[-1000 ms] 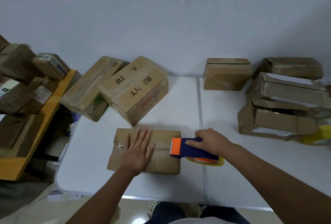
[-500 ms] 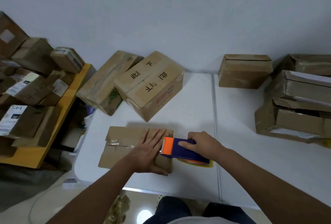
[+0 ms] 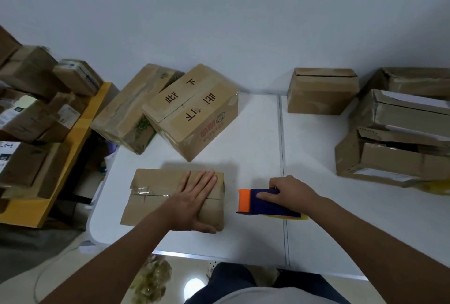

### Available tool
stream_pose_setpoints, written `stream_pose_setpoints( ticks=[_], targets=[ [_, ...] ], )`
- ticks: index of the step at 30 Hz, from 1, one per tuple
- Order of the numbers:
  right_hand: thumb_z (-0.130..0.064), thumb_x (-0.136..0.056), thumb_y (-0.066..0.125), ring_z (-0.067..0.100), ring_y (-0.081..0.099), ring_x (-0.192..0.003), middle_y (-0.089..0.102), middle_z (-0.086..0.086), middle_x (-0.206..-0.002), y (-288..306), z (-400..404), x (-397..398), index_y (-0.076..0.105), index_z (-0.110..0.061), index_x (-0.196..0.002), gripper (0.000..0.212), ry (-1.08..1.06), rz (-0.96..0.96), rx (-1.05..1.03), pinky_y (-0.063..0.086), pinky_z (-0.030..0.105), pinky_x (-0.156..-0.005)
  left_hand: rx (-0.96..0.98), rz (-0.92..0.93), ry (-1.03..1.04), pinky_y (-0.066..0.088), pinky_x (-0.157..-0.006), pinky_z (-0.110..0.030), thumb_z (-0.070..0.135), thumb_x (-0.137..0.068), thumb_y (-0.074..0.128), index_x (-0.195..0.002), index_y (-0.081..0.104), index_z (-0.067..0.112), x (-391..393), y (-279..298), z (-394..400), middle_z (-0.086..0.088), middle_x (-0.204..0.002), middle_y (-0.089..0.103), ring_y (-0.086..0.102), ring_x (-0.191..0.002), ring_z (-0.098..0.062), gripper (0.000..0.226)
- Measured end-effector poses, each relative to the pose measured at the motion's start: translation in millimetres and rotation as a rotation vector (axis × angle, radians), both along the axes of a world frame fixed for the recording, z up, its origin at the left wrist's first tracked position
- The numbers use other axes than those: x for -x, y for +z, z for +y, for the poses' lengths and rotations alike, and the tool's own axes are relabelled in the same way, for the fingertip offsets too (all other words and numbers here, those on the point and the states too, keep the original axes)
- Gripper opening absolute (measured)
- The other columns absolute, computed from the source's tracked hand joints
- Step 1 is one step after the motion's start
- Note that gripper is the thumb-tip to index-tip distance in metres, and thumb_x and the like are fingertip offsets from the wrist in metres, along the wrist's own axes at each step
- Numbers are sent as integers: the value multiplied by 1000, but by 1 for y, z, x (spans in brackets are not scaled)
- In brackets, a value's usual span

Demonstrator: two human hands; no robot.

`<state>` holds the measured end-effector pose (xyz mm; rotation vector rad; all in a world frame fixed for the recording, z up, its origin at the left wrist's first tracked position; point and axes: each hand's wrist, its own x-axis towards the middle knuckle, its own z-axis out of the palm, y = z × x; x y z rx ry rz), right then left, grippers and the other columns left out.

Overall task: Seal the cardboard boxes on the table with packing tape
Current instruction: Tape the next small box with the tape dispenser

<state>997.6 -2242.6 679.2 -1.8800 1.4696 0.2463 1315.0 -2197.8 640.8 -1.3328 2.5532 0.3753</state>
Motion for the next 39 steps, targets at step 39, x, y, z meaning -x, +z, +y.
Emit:
stream_pose_setpoints(
  ticks=[39],
  targets=[
    [-14,-91,58,34,49,-116,52,13,-129,-65,12,-10,46,-10,-135,46,-320,49,301,43,47,-95,88,66,27,0,-119,-61,79,-82,48,-159,8,32,23,10,41,-12,-165,-15,-15,-151,-35,99]
  ],
)
